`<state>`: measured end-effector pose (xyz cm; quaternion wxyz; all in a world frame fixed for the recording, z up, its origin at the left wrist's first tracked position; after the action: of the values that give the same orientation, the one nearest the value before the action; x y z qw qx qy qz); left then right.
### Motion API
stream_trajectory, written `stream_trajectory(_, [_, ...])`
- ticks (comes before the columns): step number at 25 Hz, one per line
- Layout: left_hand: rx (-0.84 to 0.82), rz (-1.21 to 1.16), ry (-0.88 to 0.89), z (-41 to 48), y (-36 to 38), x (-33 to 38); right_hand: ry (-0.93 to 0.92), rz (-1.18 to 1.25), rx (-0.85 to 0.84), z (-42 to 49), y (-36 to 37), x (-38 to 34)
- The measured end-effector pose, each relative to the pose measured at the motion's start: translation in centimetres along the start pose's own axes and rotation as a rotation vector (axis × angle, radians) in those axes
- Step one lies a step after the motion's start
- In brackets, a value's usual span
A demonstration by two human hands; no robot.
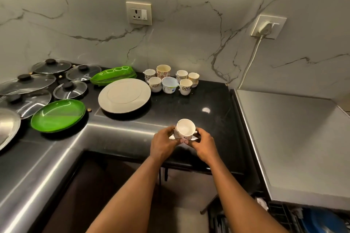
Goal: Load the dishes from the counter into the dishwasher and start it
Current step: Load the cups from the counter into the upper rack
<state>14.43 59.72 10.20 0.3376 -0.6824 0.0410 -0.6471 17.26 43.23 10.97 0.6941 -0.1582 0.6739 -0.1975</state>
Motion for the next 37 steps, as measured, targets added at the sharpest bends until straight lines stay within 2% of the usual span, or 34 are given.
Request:
stream_trajectory(11, [0.046,0.012,-0.028,-13.3,-6.9,-1.9,-0.009,0.115,-0.022,-14.0,0.4,-1.0])
stream_trajectory(20, [-0.067,-0.018,-0.078,-25.8,-6.6,-3.5,0.101,0.088,0.004,-27.2,-3.5,2.0])
stream_trajectory(28, [-0.209,-0.004,-0.061,-32.4,2.0,0.8,0.253,0.131,0.106,-30.7,-12.9,9.3])
stream_trajectory(31, [-0.262,-0.019,-0.068,-34.0,7.4,2.6,0.29,0.134,0.135,-30.3,-17.4,12.8])
stream_trajectory(37, [-0.337,-0.129,-0.239,-37.8,19.4,5.6,0.344,0.066,0.138,-28.1,-25.9,21.2])
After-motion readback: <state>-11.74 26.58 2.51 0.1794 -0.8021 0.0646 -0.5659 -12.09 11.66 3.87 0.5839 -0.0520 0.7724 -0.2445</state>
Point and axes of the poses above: each hand's wrist, its own z-axis towards the middle knuckle, its own y-axis out of the palm, x = y × z, the point moved 3 cm from there along z, towards the middle knuckle, and after that the axes turned 12 degrees about x, right-handed, at the moved point
